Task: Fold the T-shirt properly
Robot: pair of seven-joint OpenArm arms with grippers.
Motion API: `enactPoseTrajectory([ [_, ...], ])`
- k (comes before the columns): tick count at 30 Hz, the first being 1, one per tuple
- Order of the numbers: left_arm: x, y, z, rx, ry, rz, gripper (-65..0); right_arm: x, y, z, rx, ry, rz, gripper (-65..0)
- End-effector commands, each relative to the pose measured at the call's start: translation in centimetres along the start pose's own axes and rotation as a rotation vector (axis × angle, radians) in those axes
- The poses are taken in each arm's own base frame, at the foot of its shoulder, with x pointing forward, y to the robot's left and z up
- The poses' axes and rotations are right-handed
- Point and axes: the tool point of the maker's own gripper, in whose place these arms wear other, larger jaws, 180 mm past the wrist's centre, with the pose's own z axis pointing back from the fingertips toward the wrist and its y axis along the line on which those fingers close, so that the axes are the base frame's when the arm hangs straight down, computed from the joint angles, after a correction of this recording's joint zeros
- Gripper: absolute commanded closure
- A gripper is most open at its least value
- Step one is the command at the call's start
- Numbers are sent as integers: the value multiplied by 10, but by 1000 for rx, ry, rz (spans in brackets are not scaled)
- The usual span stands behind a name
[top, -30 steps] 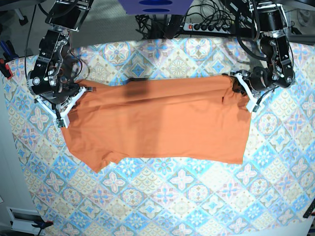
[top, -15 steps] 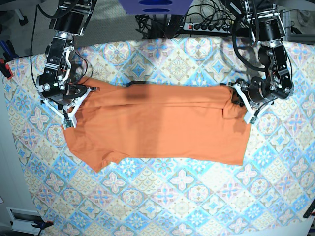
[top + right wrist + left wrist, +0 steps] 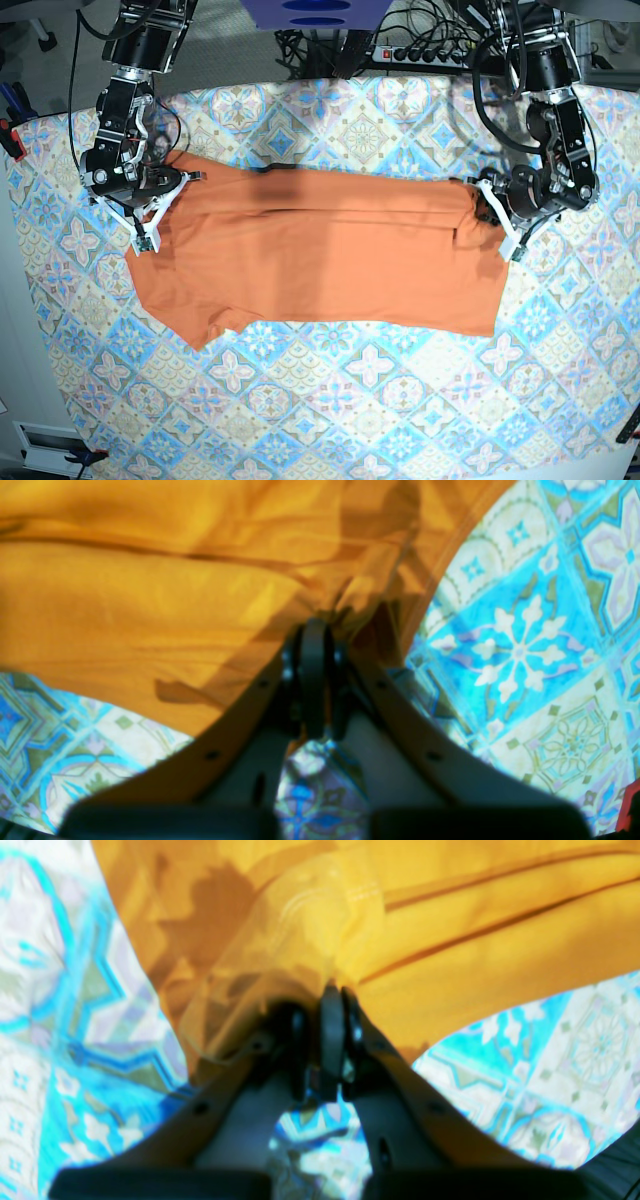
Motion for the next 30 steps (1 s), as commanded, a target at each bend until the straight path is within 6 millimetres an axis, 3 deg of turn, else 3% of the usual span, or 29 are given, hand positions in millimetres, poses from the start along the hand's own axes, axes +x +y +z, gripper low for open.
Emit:
enactPoseTrajectory([
  [1,7,8,3,11,-20,3,-33,13,-7,4,-21,-37,4,-43],
  [3,0,9,-5,-6,3,31,-42,13,-8,5,-22,-37,5,-97],
  [7,-13,14,-13,-8,52,55,-161,15,-10,6,-29,-47,9,-200],
  [12,-14,14,-13,-2,61,51,-266,21,-11,7,-32,-57,10,-222],
  [18,-14,17,-11,5,57,55,-277,31,-14,13,-45,-89,16,-222],
  [25,-14,39,1,45,24,108,-277,61,-21,42,-99,-199,46,-221],
  [30,-17,39,1,46,29,109,-277,64,-22,47,-107,-213,51,-221],
])
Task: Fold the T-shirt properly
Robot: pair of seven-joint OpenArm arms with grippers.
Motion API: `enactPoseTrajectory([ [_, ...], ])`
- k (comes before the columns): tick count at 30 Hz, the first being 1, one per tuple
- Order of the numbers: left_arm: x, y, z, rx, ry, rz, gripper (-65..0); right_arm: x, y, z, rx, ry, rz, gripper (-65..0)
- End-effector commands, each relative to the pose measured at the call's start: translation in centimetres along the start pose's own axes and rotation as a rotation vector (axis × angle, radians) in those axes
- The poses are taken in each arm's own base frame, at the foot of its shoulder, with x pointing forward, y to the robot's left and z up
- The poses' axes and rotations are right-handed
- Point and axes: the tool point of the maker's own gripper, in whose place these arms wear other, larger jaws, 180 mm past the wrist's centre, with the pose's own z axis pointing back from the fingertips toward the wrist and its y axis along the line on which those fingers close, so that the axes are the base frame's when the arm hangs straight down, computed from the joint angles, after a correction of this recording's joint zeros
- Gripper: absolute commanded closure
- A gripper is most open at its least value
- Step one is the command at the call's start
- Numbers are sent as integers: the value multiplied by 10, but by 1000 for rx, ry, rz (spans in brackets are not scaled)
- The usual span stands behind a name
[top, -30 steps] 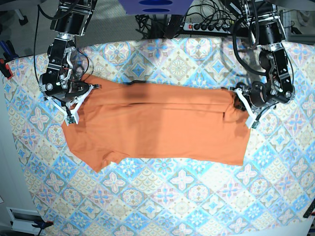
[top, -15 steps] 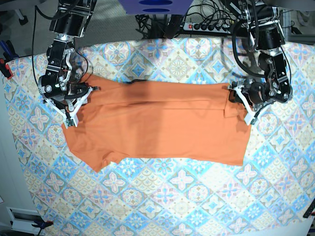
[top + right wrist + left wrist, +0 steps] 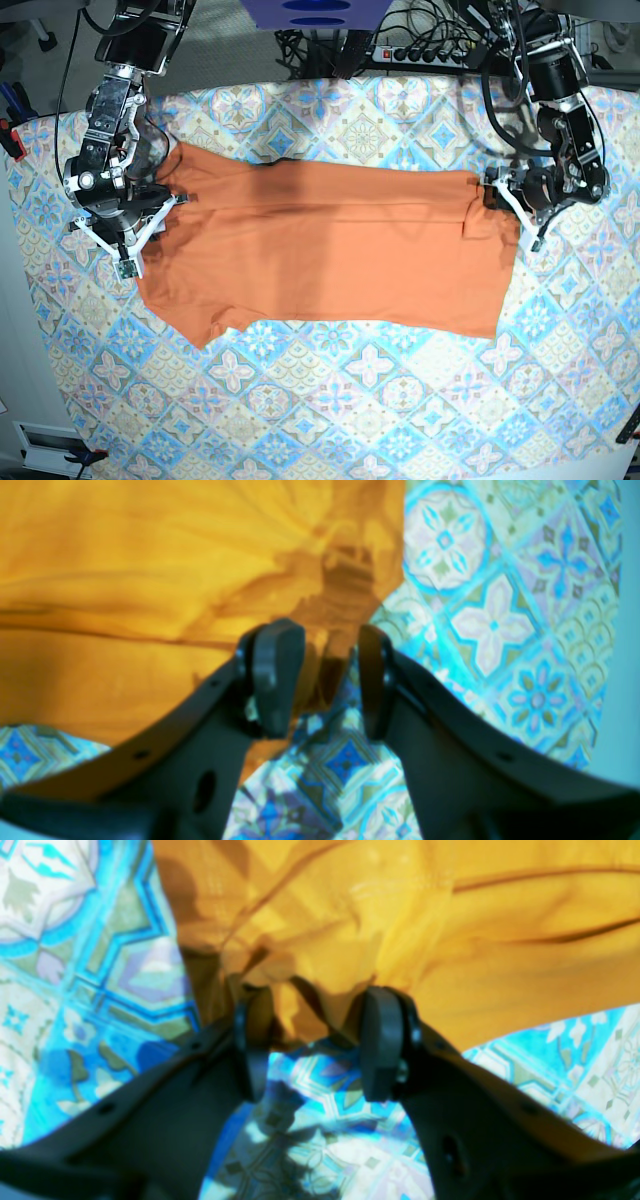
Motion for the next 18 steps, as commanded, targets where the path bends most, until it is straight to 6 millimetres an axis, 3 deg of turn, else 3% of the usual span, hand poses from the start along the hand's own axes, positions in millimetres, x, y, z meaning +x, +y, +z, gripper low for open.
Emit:
enactPoseTrajectory([
  [1,13,7,7,17,-36,-14,-279,14,-4,4,-12,-45,6,-221],
  [5,17,7,7,16,-42,-15,-279,16,15,0,31,-36,49,-221],
  [9,15,7,7,18,-38,-17,-277,-2,37,-5,81,5,85,-221],
  [18,24,0,9,-27,-81,8,-299,-5,42,-7,94,16,86,-221],
])
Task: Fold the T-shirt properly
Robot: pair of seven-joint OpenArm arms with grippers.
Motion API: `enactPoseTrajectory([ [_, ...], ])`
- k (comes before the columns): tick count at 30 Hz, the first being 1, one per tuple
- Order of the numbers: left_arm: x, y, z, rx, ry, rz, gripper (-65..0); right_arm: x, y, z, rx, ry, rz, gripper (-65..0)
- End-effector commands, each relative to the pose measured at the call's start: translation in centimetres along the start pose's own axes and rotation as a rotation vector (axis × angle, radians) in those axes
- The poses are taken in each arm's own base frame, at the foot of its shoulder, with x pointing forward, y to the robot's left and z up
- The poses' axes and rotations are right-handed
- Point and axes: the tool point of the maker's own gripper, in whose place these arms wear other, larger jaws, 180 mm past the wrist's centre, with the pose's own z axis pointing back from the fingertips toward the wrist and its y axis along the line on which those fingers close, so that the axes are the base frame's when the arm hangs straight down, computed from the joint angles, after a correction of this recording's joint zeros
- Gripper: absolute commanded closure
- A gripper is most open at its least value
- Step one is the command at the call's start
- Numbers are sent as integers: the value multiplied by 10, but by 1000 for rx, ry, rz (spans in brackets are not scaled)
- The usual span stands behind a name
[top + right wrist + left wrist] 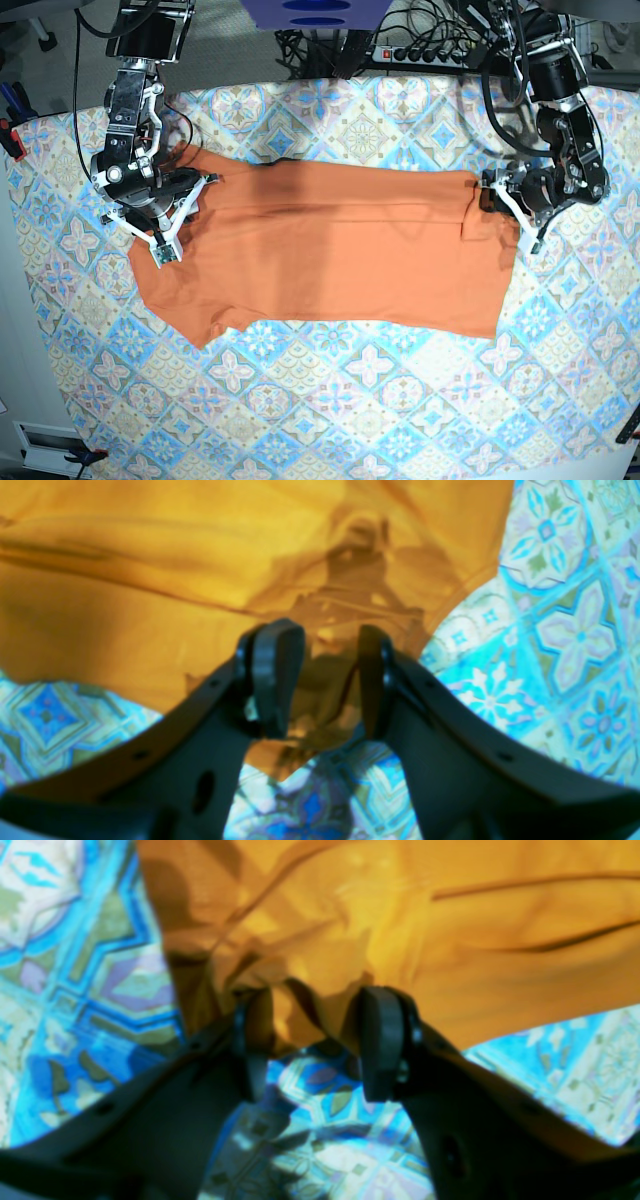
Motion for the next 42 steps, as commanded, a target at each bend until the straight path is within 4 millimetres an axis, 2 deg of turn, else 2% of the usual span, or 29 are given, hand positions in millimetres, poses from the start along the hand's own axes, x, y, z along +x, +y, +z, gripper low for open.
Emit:
enactPoseTrajectory([
  [1,17,6,9,6,-52,-8,-317,12,-6,4,-17,-36,8,-221],
  [6,19,11,15,-4,-70,3,-444,12,-6,4,-17,-38,8,-223],
  [8,18,10,15,-13,-76,9,-471,12,-6,4,-17,-38,8,-223],
  [12,30,16,28,-19,-121,6,-475,12,-6,4,-17,-38,8,-223],
  [19,65,-4,60,-74,-279,-48,-475,13,-6,4,-17,-41,8,-221],
  [22,60,-5,60,-70,-269,-53,-475,12,-8,5,-20,-39,5,-223],
  [26,45,-5,56,-72,-241,-43,-482,2,-6,4,-18,-19,-2,-224],
  [31,28,18,57,31,-149,-90,-482,-11,-27,7,-80,17,-33,-225],
  [35,24,25,54,62,-150,-95,-477,-25,-32,5,-133,78,-19,-225],
  [40,1,29,36,29,-120,-29,-482,-39,-20,-5,-118,138,-17,-226],
  [42,4,26,26,4,-126,-9,-482,-41,-17,-7,-110,143,-21,-226],
])
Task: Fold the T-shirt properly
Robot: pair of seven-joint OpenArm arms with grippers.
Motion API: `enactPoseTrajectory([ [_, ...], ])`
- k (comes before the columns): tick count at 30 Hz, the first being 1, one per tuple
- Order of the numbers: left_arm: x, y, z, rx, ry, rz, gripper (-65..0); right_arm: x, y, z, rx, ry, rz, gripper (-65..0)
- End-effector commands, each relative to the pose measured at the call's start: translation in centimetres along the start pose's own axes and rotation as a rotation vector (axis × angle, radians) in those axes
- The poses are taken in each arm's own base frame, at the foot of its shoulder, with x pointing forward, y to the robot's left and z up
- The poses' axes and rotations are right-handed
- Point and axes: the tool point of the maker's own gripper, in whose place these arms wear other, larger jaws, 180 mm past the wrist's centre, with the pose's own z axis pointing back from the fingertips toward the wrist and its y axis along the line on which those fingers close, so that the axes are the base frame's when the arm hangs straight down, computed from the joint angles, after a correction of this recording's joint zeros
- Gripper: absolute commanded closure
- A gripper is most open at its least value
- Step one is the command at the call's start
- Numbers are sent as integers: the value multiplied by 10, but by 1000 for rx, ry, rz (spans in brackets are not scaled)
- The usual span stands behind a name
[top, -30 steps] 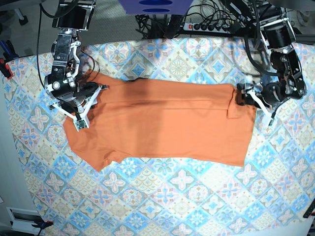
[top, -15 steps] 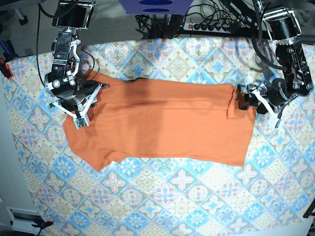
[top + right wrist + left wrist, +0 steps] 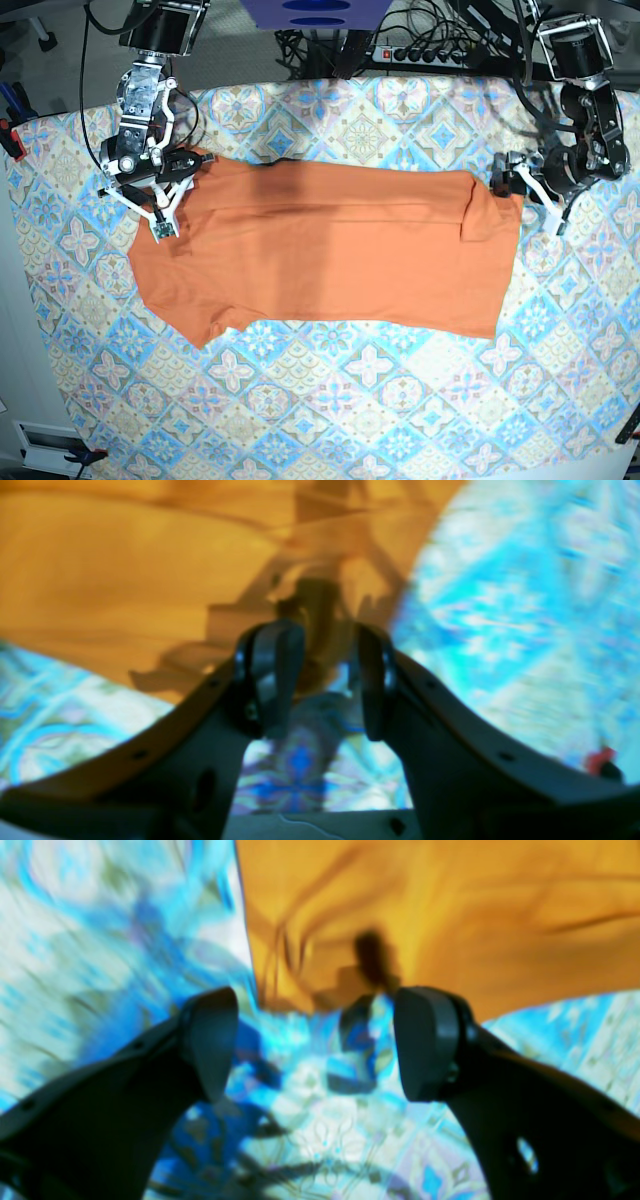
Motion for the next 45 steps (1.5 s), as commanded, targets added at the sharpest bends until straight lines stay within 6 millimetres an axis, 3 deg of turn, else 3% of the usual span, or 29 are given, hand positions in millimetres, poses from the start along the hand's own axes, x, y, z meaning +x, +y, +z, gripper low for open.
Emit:
enactPoseTrajectory([
  [1,26,3,3,-5,-79,-9,-482,12,-5,4,-16,-35,-1,-226],
  [11,25,7,-3,-13,-103,30,-482,17,4,8,13,-57,-2,-226],
  [17,25,8,-3,-12,-106,29,-482,14,-20,23,-34,-84,-87,-226],
  [22,32,13,1,-1,-116,20,-482,6,-22,15,25,-23,-48,-226],
  [25,34,5,-5,-19,-102,-2,-482,1,-24,7,62,-25,-133,-226],
  [29,41,0,-7,-30,-104,-25,-482,-4,-8,-6,141,-13,-169,-226],
  [35,43,-1,-8,-32,-109,-24,-482,4,1,-10,226,-68,-219,-226],
  [38,44,0,-8,-29,-111,-27,-482,19,4,-18,261,-82,-237,-226],
  [45,33,-14,-22,-67,-82,-49,-482,16,3,-30,284,-72,-248,-226],
])
